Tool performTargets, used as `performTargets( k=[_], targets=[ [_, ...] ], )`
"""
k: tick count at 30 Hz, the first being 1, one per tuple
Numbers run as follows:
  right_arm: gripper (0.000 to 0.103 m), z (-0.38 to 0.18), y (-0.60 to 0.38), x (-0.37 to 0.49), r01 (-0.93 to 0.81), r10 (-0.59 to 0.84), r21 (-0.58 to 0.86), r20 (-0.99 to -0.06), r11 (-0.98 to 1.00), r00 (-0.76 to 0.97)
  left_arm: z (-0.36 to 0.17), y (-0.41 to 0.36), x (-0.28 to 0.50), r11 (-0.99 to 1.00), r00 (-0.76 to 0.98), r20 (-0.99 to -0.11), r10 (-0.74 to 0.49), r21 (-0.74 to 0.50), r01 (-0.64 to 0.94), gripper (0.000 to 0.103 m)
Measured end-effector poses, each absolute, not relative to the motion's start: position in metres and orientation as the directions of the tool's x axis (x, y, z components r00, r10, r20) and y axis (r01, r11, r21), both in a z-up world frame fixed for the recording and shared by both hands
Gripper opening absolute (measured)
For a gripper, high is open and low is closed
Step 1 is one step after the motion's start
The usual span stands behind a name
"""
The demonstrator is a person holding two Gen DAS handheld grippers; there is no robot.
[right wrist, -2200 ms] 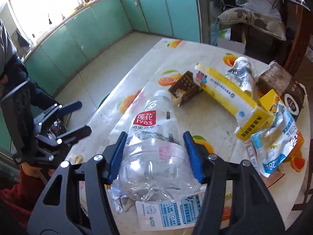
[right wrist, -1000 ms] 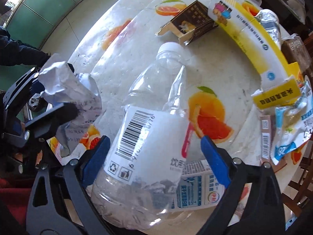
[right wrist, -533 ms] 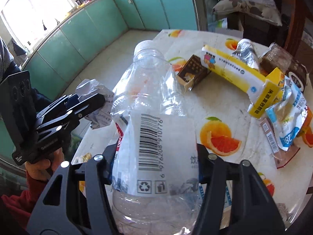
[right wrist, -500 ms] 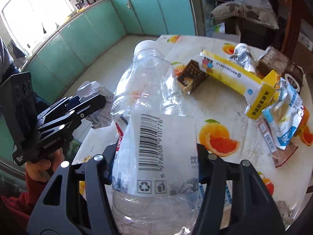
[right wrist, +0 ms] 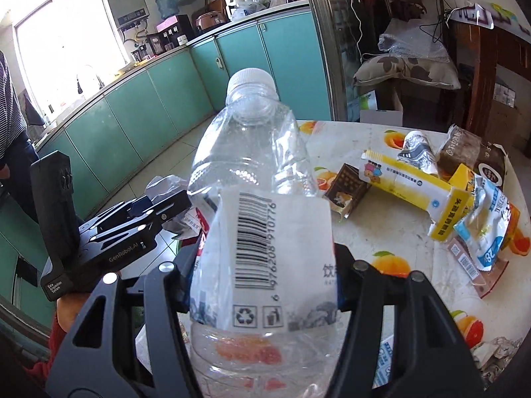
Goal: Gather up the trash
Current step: 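Carry the foil and bottle to the red bucket and open both grippers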
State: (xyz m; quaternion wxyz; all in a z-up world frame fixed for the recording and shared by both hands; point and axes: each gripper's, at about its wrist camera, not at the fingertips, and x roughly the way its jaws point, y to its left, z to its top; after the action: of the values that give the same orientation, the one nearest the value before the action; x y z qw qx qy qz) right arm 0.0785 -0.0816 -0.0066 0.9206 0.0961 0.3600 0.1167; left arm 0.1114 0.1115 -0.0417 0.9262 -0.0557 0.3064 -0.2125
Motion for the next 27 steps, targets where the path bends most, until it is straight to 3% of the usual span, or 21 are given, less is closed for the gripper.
performTargets(
  k=[11,27],
  targets=[
    [0.057,-0.012,-0.056,0.099,-0.184,0.328,0.283,-0.643,0.941,0.692,-0.044,0.160,0.127,0.923,0.749,-0.542,-0.381,-0.268,0.275,0.045],
    [0.057,-0.035,0.015,0.165,-0.294,0.477,0.375,-0.682,0.879,0.555,-0.106,0.229,0.165,0.958,0.708,-0.664,-0.241,-0.278,0.066,0.045]
  ],
)
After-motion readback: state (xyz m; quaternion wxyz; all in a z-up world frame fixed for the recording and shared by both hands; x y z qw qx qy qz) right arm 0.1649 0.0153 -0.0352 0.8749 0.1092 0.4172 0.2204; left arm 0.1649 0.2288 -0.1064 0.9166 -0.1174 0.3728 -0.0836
